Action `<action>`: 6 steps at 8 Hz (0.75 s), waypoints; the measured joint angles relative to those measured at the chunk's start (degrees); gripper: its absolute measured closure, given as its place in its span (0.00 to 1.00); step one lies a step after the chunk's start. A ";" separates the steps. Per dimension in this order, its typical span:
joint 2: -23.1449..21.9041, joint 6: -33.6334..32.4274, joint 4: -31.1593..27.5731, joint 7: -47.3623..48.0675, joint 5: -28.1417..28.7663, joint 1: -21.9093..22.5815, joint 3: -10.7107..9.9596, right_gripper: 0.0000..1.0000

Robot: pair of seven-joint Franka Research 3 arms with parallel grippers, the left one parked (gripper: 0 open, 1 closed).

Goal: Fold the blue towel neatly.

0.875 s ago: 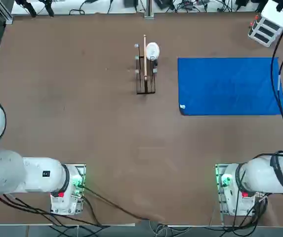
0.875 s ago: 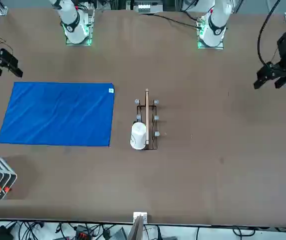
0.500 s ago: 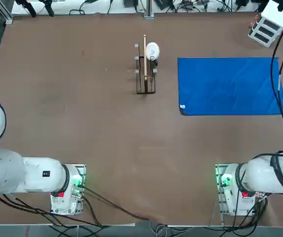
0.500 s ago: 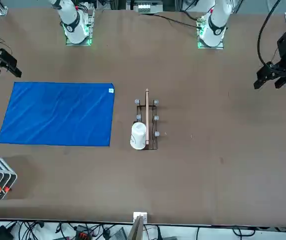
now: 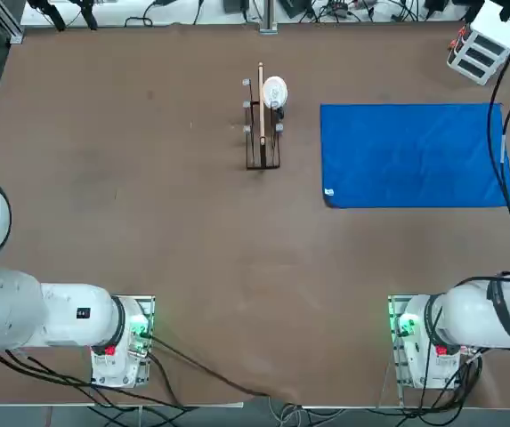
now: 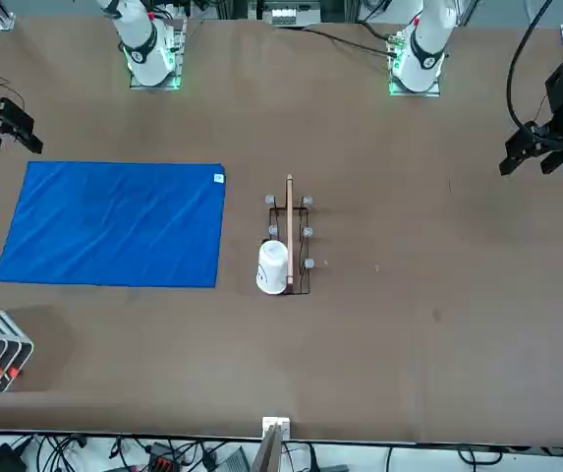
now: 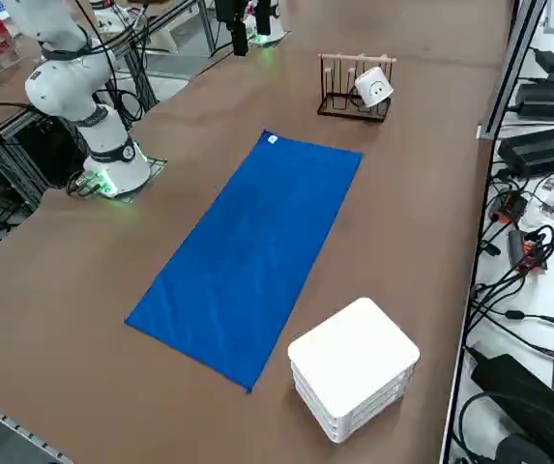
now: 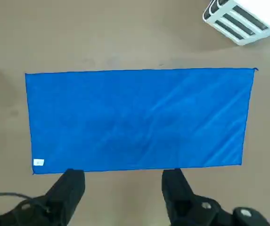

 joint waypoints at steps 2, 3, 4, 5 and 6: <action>0.26 -0.38 -0.29 0.19 -1.01 -0.15 -0.13 0.00; 0.81 -0.33 -1.27 0.51 -1.23 -0.70 -0.27 0.00; 1.97 0.41 -2.56 0.83 -1.35 -2.10 -0.37 0.00; 3.41 2.80 -4.22 1.08 -1.36 -3.99 -0.52 0.00; 4.79 6.06 -6.40 1.12 -1.37 -6.08 -0.65 0.00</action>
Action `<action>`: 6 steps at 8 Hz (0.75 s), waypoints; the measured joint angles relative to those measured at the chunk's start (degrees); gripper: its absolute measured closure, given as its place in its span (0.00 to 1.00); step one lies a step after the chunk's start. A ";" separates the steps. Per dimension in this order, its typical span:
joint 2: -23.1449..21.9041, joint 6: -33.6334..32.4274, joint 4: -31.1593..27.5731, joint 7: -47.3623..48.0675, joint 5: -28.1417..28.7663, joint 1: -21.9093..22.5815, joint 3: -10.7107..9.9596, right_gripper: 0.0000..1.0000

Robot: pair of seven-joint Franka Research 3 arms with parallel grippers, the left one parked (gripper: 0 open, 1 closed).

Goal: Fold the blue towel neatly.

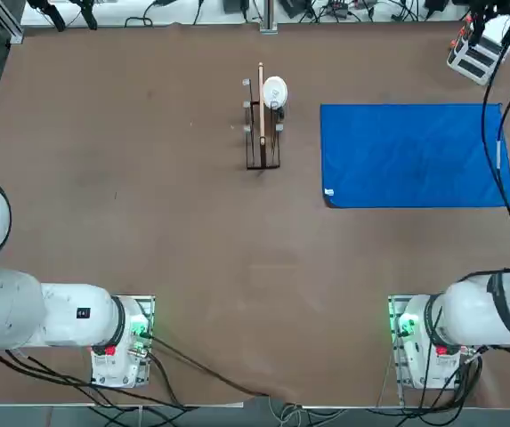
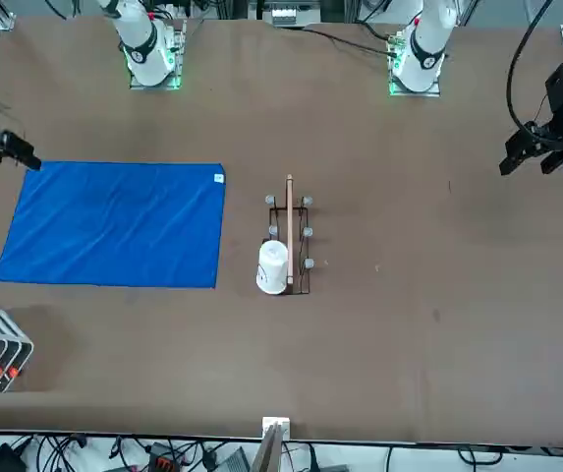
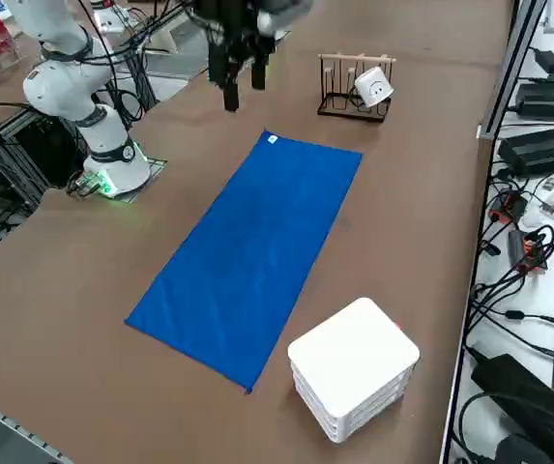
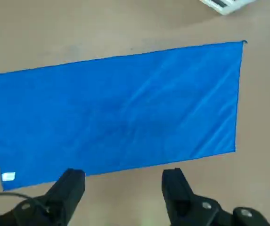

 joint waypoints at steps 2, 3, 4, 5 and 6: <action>2.61 4.77 -4.44 1.39 -0.09 -4.51 -0.20 0.00; 3.65 7.36 -6.64 1.52 -0.10 -7.48 -0.27 0.00; 4.37 10.78 -9.35 1.52 -0.12 -10.49 -0.36 0.00; 4.87 14.41 -12.30 1.55 -0.16 -13.39 -0.42 0.00; 5.20 17.41 -15.11 1.55 -0.20 -16.22 -0.45 0.00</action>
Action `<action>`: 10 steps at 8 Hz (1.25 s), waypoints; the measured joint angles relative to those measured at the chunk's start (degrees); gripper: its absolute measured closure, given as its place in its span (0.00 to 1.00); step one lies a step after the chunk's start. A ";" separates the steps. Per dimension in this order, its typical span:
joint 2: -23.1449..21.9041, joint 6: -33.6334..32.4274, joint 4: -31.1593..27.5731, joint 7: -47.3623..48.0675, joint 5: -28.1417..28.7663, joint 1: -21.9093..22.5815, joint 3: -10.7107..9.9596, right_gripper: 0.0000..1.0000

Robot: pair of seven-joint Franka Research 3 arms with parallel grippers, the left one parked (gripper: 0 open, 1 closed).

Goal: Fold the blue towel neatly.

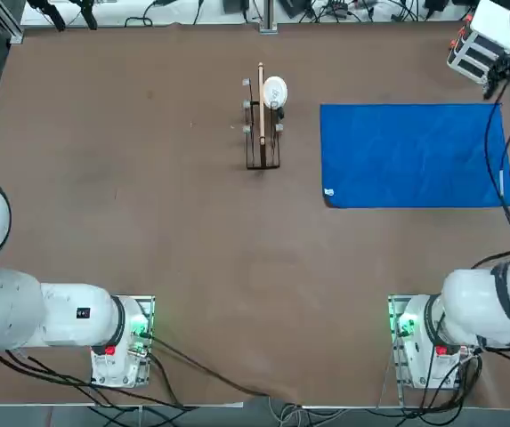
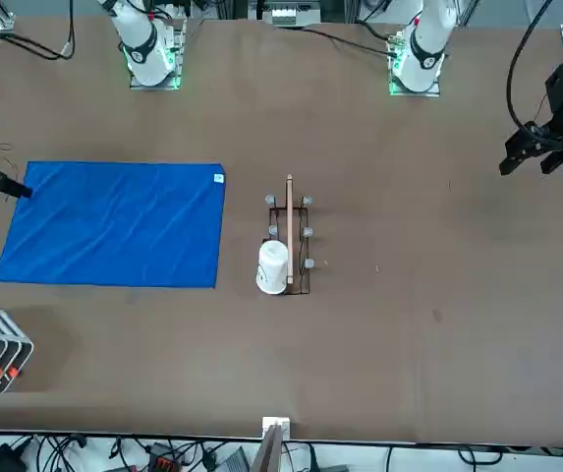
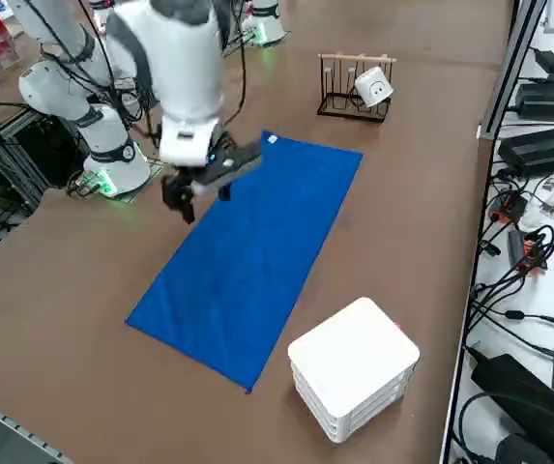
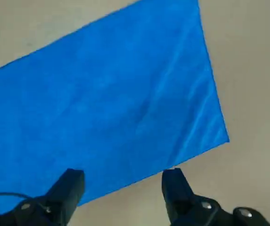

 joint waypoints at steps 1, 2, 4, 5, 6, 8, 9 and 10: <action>0.14 2.03 -2.34 -0.05 -0.06 -2.65 -0.02 0.00; 0.13 3.30 -4.11 -0.81 -0.13 -5.18 -0.02 0.00; 0.11 6.19 -6.80 -4.19 -0.18 -10.06 0.01 0.02; 0.16 8.41 -8.16 -6.63 -0.19 -12.42 0.00 0.04; 0.35 11.15 -9.73 -8.91 -0.19 -14.45 0.02 0.06; 1.50 16.52 -12.89 -13.37 -0.19 -17.25 0.04 0.07; 2.68 18.73 -13.84 -15.49 -0.19 -18.44 0.07 0.09; 4.09 20.65 -14.21 -17.52 -0.19 -19.66 0.08 0.11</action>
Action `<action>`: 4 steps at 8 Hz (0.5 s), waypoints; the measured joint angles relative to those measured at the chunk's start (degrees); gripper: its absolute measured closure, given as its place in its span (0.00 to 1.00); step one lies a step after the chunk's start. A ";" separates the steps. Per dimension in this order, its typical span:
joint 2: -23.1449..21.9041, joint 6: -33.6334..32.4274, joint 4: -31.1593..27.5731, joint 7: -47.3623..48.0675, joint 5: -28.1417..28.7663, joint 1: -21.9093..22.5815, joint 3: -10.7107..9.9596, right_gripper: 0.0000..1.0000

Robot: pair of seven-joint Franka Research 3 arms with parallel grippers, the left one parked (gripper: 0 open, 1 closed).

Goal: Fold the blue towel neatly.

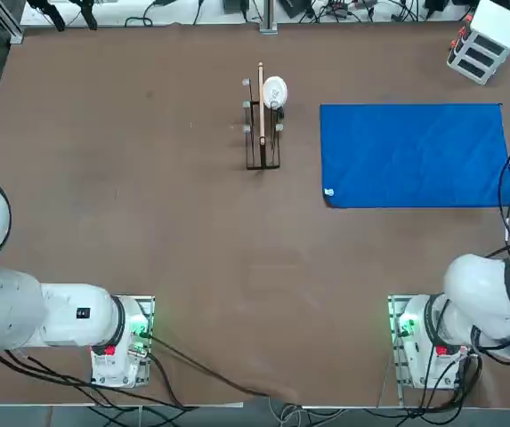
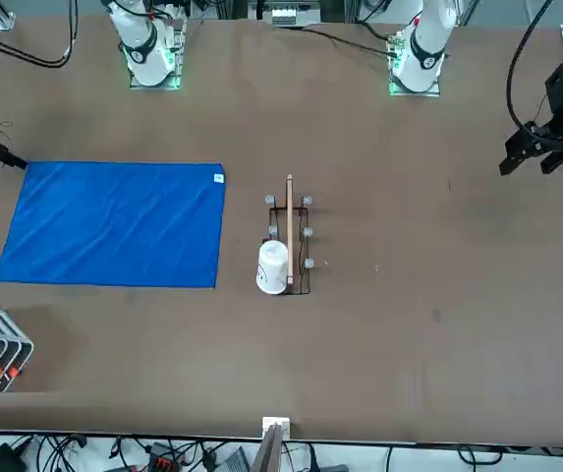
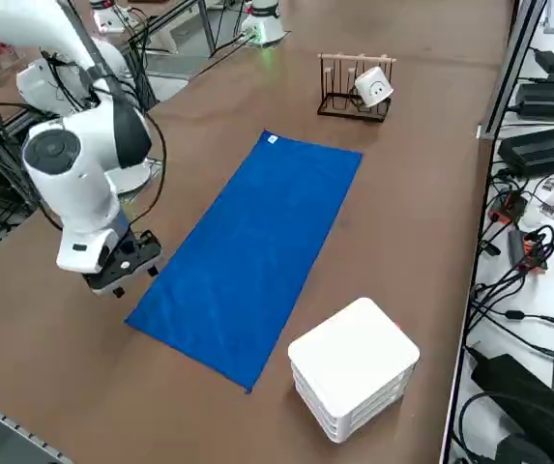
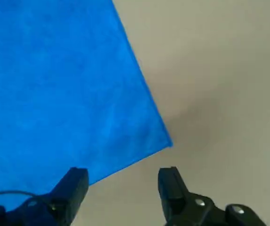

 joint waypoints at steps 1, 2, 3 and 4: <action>1.50 1.78 -0.08 -1.77 0.00 -1.31 0.01 0.13; 2.98 3.36 -0.11 -2.95 0.00 -2.45 0.00 0.17; 4.29 4.62 -0.12 -3.43 0.00 -3.09 0.00 0.20; 5.36 5.70 -0.12 -3.46 0.00 -3.35 0.02 0.26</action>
